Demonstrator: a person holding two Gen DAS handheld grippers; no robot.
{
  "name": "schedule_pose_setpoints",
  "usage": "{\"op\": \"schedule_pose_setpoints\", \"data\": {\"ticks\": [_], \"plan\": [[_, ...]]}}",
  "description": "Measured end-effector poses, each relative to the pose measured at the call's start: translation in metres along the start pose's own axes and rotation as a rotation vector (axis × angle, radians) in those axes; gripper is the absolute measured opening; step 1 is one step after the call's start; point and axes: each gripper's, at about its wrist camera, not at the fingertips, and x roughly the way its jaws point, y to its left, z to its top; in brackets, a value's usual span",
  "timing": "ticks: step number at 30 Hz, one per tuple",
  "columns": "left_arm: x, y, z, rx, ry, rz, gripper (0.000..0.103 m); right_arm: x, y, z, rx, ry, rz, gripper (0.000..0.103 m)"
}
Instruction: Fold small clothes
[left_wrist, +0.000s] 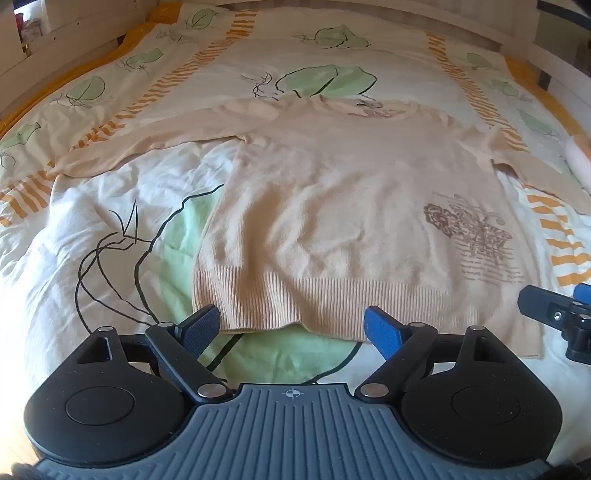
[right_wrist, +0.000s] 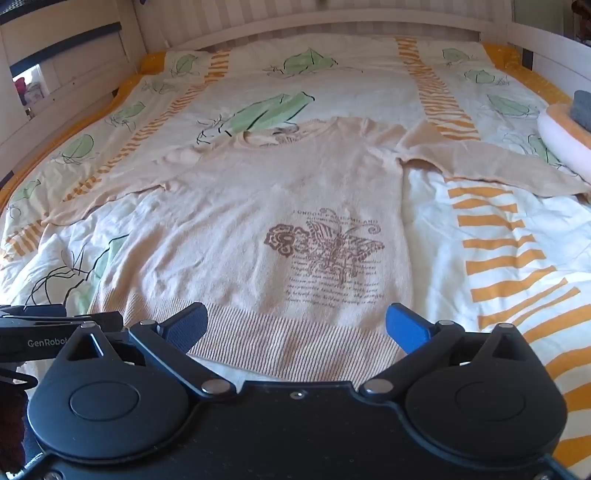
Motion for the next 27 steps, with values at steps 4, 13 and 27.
{"op": "schedule_pose_setpoints", "data": {"ticks": [4,13,27], "plan": [[0.000,-0.002,-0.001,0.007,0.005,0.002,0.085,0.006,0.004,-0.006,0.007,0.036,-0.018,0.102],[0.001,0.005,-0.001,-0.010,0.012,0.001,0.085,0.012,-0.006,-0.003,0.049,0.099,-0.009,0.102],[0.008,0.009,-0.001,-0.015,0.021,0.009,0.085,0.019,-0.001,-0.001,0.027,0.127,-0.042,0.102]]}}
